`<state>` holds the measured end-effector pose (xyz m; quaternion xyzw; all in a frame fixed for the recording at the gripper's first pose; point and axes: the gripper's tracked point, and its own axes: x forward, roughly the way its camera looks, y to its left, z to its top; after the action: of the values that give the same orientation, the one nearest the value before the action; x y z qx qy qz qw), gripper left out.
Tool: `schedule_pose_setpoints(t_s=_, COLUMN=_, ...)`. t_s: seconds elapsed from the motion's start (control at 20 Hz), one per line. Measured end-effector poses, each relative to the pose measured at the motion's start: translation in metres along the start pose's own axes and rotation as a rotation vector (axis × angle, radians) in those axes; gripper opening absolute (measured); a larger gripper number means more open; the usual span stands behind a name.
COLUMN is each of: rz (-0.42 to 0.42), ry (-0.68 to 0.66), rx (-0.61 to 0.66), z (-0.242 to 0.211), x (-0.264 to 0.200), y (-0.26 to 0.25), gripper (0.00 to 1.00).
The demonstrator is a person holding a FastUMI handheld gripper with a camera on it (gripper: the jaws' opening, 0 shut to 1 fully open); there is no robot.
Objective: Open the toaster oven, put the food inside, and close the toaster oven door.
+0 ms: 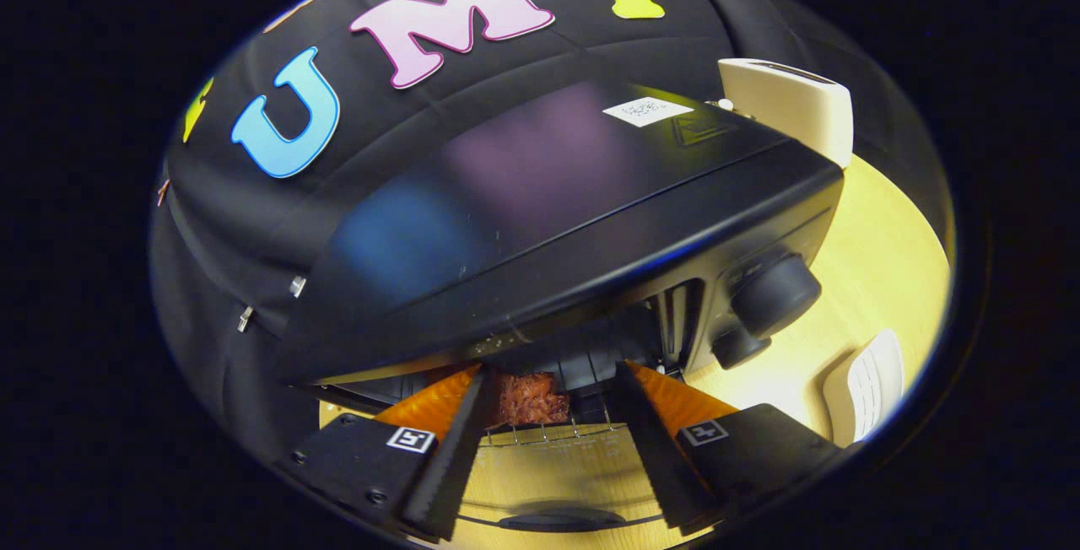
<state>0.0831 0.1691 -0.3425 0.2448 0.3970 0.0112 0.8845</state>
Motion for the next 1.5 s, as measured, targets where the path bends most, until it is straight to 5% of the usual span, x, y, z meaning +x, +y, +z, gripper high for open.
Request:
schedule_pose_setpoints(t_s=0.1, rz=-0.007, ry=-0.010, rx=-0.012, z=0.002, x=-0.004, y=-0.003, gripper=0.99)
schedule_pose_setpoints(t_s=0.85, rz=0.007, ry=-0.041, rx=0.009, z=0.001, x=-0.080, y=-0.012, gripper=0.98)
schedule_pose_setpoints(t_s=1.2, rz=0.056, ry=-0.077, rx=-0.196, z=-0.011, x=-0.138, y=0.009, gripper=0.98)
schedule_pose_setpoints(t_s=1.5, rz=0.046, ry=0.022, rx=-0.352, z=-0.069, x=-0.161, y=0.014, gripper=0.98)
